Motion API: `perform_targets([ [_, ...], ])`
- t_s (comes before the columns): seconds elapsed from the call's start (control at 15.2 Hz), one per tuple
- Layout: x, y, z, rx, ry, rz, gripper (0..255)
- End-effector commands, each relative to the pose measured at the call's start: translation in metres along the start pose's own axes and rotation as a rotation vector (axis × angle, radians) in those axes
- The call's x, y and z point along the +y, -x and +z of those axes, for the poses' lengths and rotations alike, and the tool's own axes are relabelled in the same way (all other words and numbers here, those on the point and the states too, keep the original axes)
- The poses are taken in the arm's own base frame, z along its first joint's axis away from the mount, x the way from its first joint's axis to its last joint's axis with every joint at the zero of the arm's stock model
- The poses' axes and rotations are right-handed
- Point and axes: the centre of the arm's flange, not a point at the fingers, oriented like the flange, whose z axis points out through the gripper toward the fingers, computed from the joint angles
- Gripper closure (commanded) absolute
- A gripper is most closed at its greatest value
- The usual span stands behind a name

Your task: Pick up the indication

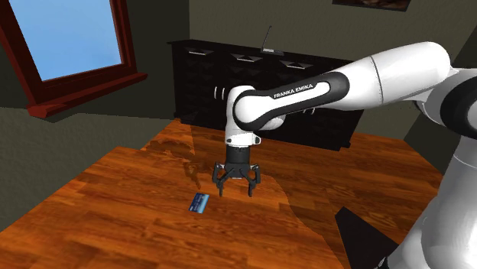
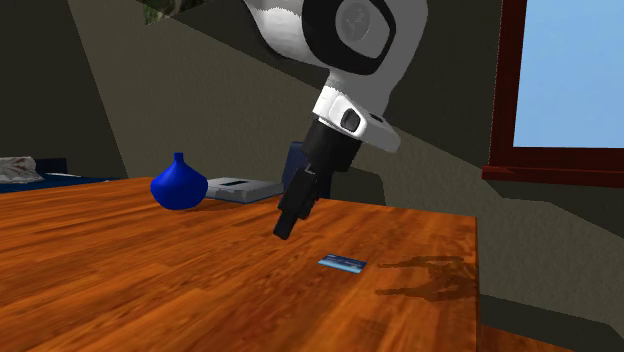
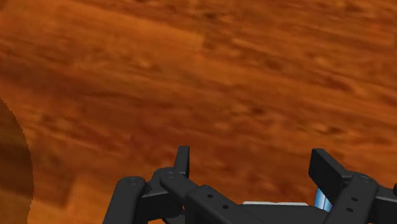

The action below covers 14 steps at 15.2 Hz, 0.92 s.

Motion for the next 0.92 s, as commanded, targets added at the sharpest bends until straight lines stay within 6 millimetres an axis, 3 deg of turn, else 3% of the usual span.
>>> perform_targets([
  [0.0, -0.02, -0.012, 0.005, -0.023, -0.023, 0.042, 0],
  [0.59, -0.105, -0.071, 0.035, -0.119, -0.121, 0.215, 0],
  [0.86, -0.105, -0.08, 0.054, -0.119, -0.121, 0.215, 0],
])
